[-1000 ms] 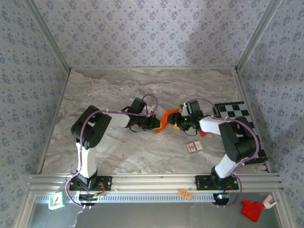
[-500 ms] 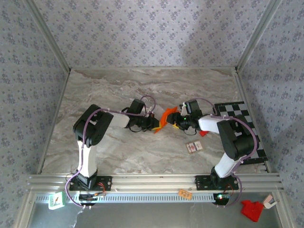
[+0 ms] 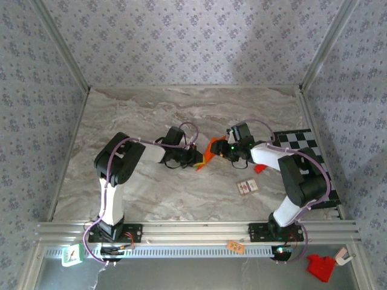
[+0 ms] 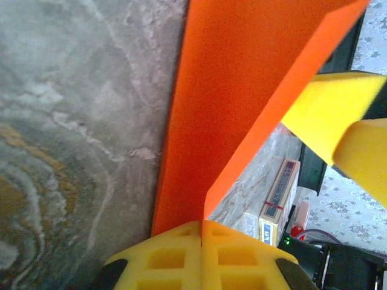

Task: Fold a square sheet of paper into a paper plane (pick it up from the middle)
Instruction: Fold the wing for the fifth time at the center of the table.

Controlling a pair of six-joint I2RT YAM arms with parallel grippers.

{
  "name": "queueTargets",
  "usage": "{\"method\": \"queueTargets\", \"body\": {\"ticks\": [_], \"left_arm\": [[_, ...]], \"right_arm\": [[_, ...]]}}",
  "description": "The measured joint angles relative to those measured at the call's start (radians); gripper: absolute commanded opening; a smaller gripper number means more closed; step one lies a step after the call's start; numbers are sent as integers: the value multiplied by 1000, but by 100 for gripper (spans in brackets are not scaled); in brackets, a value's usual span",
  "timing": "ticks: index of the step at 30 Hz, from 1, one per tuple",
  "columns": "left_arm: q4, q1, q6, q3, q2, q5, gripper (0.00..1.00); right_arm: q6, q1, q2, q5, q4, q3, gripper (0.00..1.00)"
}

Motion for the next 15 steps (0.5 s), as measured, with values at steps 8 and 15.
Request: {"method": "queueTargets", "body": {"ticks": [8, 15], "left_arm": [[-2, 0, 0, 0, 1, 0, 0], [-2, 0, 0, 0, 1, 0, 0]], "right_arm": [[-11, 15, 39, 24, -42, 43, 62], [-13, 16, 84, 27, -69, 74, 61]]}}
